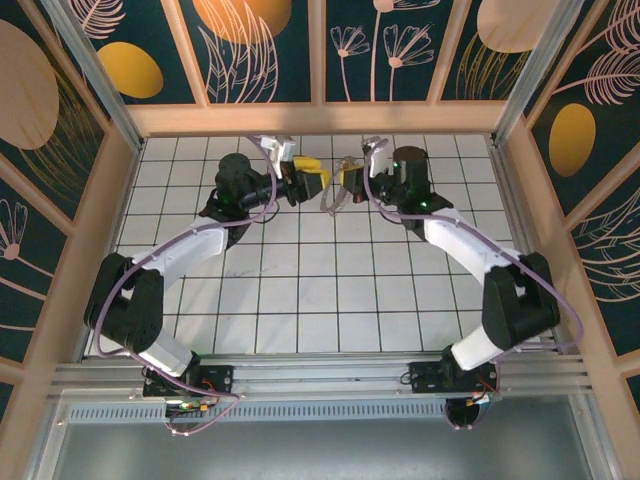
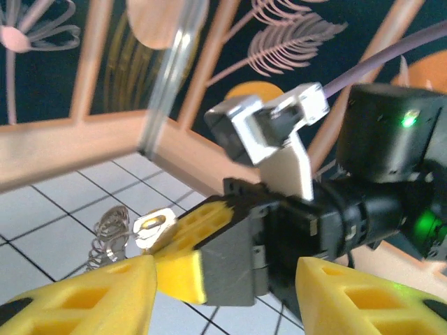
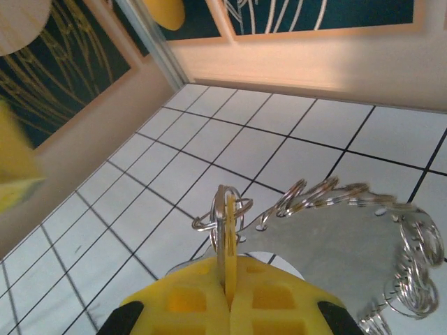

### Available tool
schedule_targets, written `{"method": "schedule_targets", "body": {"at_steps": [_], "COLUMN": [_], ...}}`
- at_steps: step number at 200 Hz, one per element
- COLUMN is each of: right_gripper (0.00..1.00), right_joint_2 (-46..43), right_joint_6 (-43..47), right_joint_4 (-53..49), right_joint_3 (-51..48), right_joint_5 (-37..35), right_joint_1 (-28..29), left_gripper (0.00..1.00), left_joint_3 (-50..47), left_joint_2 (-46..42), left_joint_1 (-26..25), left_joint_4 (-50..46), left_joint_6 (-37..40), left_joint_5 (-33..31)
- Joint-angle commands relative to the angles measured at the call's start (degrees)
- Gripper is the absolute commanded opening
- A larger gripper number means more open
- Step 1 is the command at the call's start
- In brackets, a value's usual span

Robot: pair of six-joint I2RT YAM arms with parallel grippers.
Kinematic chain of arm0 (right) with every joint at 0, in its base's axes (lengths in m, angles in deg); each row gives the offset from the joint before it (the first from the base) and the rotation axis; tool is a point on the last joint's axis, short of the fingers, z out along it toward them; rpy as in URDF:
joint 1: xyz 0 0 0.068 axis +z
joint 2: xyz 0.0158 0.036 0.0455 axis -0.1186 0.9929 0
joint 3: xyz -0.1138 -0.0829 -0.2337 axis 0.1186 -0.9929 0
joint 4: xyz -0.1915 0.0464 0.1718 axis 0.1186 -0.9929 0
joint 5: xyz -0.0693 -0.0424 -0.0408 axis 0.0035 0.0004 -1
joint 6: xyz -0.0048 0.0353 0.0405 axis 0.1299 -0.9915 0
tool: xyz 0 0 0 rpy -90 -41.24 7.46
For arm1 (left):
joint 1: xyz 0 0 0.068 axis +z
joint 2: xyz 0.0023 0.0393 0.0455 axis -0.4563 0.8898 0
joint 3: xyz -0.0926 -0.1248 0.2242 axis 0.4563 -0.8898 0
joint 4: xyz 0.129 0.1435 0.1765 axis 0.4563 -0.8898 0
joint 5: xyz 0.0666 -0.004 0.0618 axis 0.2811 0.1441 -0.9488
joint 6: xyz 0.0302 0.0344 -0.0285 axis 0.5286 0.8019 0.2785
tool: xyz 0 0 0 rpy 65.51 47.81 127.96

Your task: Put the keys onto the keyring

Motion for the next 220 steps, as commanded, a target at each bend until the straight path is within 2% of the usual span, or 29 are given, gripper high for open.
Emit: {"method": "schedule_targets", "body": {"at_steps": [1, 21, 38, 103, 167, 177, 185, 192, 200, 202, 204, 215, 220], "right_gripper": [0.00, 0.00, 0.00, 0.00, 0.00, 0.15, 0.34, 0.46, 0.64, 0.68, 0.72, 0.81, 0.91], "right_joint_2": [6.37, 11.92, 13.98, 13.71, 12.32, 11.56, 10.35, 8.37, 5.41, 4.56, 3.71, -1.51, -3.99], "right_joint_6": [-1.41, -2.37, -3.70, -13.68, -17.91, -18.18, -18.47, -18.76, -18.80, -18.78, -18.67, -18.01, -17.57], "right_joint_4": [1.73, 1.69, 2.45, 18.38, 21.74, 21.60, 21.18, 20.79, 20.11, 19.87, 19.28, 15.74, 13.97], "right_joint_3": [7.59, 12.72, 12.51, -11.34, -23.23, -24.43, -25.61, -26.87, -28.28, -28.59, -28.80, -29.37, -29.38], "right_joint_5": [0.79, 1.59, 2.43, 1.09, -2.36, -2.30, -2.80, -3.34, -4.12, -4.42, -4.69, -6.25, -7.03], "right_joint_1": [-0.80, -1.09, -0.98, 2.04, 7.03, 7.04, 8.02, 8.09, 8.01, 7.92, 7.85, 7.65, 7.65], "left_gripper": [0.57, 0.58, 0.59, 0.60, 0.64, 0.65, 0.68, 0.74, 0.86, 0.94, 0.97, 0.99, 0.99], "left_joint_3": [-1.01, -1.55, -2.52, -5.85, -8.90, -9.15, -9.52, -9.76, -10.14, -10.20, -10.34, -10.91, -11.17], "left_joint_2": [-2.08, -2.32, -3.19, -4.58, -6.34, -6.65, -6.98, -7.30, -7.74, -7.85, -7.94, -8.81, -9.20], "left_joint_1": [0.59, 0.74, 0.79, 0.78, 0.77, 0.82, 0.81, 0.77, 0.77, 0.77, 0.77, 0.77, 0.77], "left_joint_4": [1.09, -0.01, -0.42, 0.66, 0.19, -0.24, -0.50, -0.92, -1.38, -1.58, -1.72, -2.59, -2.94], "left_joint_6": [-1.27, -1.33, -1.10, -3.66, -4.96, -4.87, -4.78, -4.65, -4.37, -4.24, -4.14, -3.62, -3.40], "left_joint_5": [-7.39, -7.98, -8.64, -8.47, -8.43, -8.59, -8.84, -9.12, -9.72, -9.97, -10.15, -11.85, -12.70]}}
